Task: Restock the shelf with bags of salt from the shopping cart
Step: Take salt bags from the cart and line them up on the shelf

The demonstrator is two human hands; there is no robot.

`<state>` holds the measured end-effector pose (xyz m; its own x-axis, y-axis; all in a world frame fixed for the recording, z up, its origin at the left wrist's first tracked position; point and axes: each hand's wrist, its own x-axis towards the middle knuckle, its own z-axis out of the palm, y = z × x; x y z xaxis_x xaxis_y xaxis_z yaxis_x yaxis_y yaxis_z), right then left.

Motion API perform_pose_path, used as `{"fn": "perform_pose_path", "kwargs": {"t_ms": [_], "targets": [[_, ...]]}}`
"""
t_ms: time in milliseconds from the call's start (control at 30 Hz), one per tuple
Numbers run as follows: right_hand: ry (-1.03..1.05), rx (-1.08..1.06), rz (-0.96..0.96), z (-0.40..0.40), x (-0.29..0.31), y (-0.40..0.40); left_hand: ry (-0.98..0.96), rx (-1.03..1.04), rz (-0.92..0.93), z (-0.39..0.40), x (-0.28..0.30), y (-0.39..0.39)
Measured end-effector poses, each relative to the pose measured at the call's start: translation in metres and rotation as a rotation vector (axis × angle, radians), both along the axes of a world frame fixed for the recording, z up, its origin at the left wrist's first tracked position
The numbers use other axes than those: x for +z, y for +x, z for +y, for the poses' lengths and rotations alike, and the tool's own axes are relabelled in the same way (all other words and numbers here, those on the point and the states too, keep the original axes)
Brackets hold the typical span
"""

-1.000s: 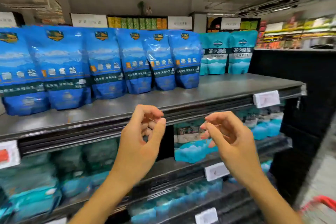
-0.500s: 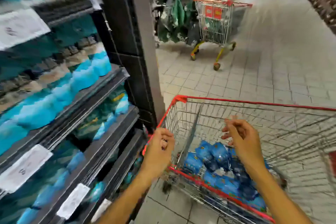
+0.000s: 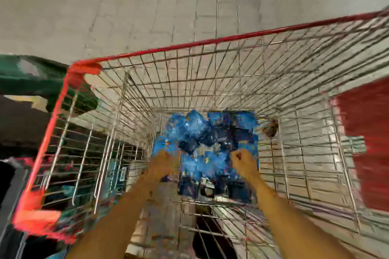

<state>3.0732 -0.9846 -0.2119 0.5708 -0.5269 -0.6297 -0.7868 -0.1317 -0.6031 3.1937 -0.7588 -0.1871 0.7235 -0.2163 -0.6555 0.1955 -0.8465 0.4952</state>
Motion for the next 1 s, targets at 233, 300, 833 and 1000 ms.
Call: {"fn": "perform_pose_path", "kwargs": {"t_ms": [233,300,833,1000], "targets": [[0.127,0.182,0.312,0.040,-0.138,-0.038,0.215,-0.051,0.024,0.033,-0.129,0.009],[0.127,0.216,0.367,0.054,-0.164,-0.046,0.324,-0.088,0.079,0.046,-0.155,0.015],[-0.209,0.034,0.658,0.124,-0.248,-0.025,0.620,0.205,-0.062,0.031,-0.250,0.007],[-0.177,-0.021,0.457,0.140,-0.244,-0.023,0.371,0.339,0.032,0.037,-0.267,0.004]]}}
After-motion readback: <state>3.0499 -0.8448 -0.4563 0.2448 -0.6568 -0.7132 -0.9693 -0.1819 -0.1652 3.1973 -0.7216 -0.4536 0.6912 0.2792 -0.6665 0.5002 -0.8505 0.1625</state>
